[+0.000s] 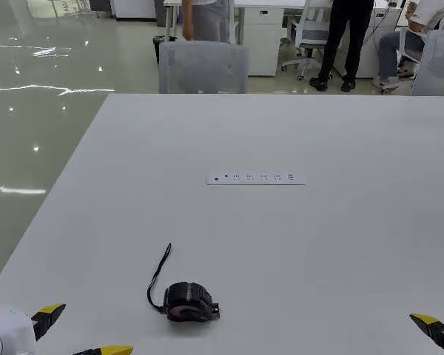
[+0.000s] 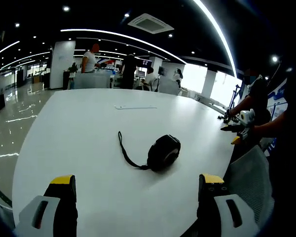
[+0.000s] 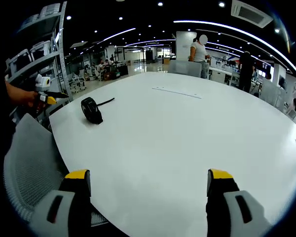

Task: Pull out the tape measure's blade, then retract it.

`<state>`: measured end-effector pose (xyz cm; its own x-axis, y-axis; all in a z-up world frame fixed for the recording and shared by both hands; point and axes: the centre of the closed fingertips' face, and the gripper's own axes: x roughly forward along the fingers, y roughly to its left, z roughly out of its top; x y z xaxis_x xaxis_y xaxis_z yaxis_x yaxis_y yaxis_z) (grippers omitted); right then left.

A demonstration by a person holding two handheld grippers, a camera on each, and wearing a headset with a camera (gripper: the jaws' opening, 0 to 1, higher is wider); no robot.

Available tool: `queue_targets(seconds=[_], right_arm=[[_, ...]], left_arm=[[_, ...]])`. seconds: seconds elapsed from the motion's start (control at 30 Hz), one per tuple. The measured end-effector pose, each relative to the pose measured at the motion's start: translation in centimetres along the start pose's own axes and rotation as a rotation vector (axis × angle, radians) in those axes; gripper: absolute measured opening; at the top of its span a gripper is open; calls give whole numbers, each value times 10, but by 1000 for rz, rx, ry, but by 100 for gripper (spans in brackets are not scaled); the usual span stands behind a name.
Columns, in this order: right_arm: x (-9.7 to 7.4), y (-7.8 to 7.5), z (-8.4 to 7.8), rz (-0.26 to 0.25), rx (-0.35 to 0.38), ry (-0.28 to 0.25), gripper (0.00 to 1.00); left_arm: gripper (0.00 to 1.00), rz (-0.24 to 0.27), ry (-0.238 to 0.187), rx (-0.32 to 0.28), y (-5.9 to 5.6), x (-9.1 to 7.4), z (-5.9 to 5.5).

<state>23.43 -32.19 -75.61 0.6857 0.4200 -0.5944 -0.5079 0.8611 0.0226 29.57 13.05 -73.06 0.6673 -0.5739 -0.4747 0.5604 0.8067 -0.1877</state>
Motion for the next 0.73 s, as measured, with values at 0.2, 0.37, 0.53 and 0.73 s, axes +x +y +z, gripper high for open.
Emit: queue_targets(seconds=[0.2, 0.37, 0.53, 0.73], right_arm=[[-3, 2, 0, -3, -10, -3, 100], [-4, 3, 2, 6, -14, -7, 100], [-4, 5, 5, 13, -13, -9, 100], [-3, 8, 6, 22, -6, -7, 100]], left_arm=[[100, -4, 5, 14, 2, -4, -4], [100, -5, 5, 18, 4, -6, -4], [100, -7, 7, 27, 4, -7, -5], [100, -2, 6, 16, 7, -10, -9]])
